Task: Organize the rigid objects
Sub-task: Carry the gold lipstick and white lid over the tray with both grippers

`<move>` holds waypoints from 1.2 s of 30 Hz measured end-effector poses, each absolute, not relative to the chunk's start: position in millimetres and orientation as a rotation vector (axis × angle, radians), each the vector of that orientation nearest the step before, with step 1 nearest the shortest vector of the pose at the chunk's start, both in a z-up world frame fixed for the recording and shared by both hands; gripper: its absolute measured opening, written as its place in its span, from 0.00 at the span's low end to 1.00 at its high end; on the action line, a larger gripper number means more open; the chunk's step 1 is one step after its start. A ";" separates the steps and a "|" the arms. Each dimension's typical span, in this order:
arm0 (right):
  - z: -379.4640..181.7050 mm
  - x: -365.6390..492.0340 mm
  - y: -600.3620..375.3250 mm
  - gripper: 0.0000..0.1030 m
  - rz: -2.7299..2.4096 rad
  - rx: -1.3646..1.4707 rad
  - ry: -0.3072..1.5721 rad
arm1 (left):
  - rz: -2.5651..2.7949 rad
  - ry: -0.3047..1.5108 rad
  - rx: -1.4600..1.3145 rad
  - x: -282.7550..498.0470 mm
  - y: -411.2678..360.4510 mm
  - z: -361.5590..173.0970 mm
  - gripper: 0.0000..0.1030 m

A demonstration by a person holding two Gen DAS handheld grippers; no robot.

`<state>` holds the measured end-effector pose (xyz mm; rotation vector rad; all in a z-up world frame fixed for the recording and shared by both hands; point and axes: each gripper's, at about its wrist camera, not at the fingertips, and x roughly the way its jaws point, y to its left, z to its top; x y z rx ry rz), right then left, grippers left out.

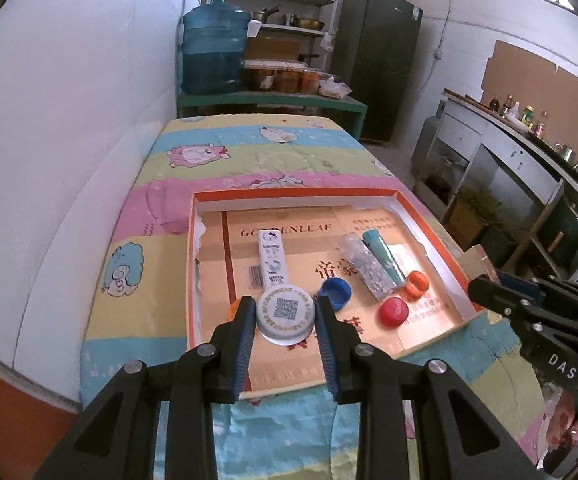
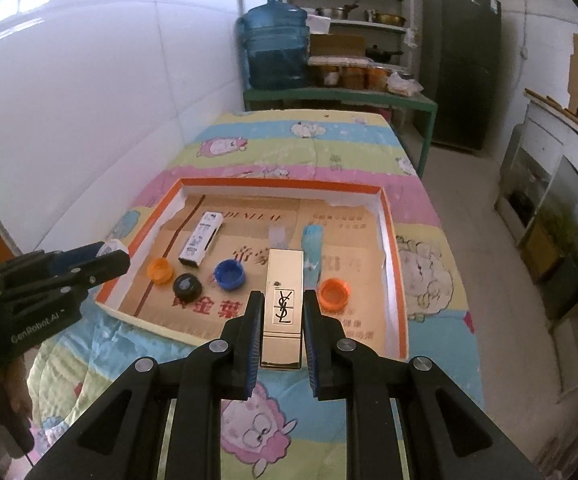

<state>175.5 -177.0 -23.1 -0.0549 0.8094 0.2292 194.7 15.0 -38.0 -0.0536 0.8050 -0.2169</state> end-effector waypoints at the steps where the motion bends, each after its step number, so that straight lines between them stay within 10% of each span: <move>1: -23.1 177.9 -178.7 0.18 0.228 -0.055 0.811 | -0.218 0.806 -0.052 197.9 14.4 -37.8 0.30; 36: -75.2 309.5 -212.8 0.18 0.220 -0.106 0.937 | -0.228 0.944 -0.015 318.7 -41.0 -84.5 0.30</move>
